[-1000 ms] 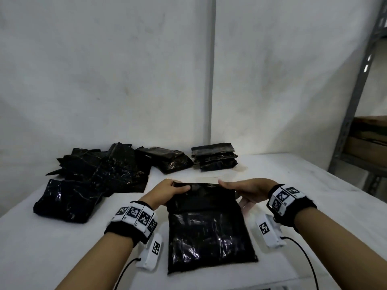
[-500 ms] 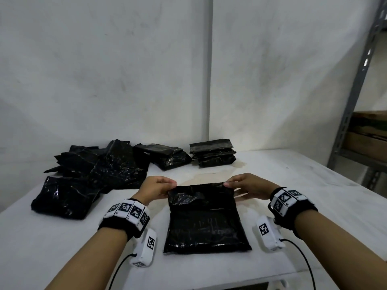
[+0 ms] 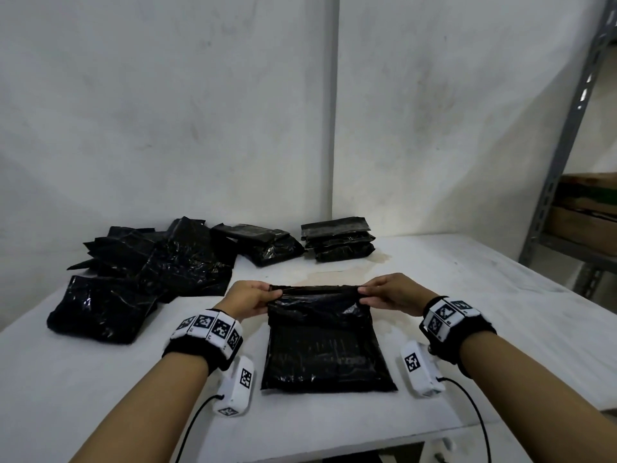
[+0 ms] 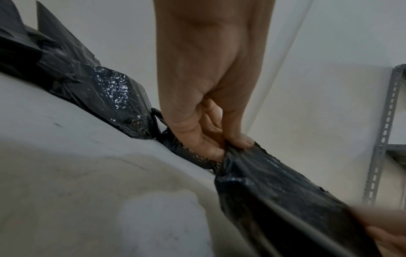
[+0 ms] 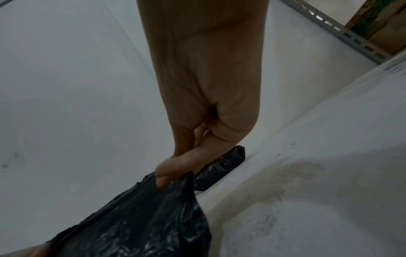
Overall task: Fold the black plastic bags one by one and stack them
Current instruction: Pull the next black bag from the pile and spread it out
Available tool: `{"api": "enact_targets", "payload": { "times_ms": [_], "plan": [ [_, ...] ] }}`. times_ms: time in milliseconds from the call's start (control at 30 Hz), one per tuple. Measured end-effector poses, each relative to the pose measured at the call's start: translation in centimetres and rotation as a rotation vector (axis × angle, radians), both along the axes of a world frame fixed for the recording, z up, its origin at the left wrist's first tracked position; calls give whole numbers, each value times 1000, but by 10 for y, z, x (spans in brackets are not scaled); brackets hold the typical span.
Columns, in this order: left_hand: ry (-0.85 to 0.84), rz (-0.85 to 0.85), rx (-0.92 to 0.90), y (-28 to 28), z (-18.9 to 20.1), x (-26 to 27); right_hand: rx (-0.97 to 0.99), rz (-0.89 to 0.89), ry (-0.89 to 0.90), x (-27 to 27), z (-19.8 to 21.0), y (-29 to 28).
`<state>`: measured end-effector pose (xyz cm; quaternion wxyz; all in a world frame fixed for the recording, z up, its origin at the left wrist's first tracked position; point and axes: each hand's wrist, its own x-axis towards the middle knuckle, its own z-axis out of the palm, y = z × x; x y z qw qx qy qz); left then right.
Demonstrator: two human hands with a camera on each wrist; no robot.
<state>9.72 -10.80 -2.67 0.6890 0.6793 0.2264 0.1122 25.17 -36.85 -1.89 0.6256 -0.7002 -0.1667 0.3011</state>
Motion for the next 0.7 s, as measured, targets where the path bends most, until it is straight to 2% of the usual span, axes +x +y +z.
{"api": "enact_targets", "payload": {
  "times_ms": [167,333,433,567,700],
  "plan": [
    [-28,0,-69,-4,-1,1,99,-20,95,-2,-1,2],
    [-13,71,-75,-1,-1,1,123,18,125,-4,0,2],
    [1,103,-73,0,-2,3,163,-38,123,-3,0,4],
    [15,197,19,8,-6,4,129,-98,104,-2,-1,6],
    [-18,177,-56,4,-5,8,155,-117,138,-3,-1,10]
  ]
}}
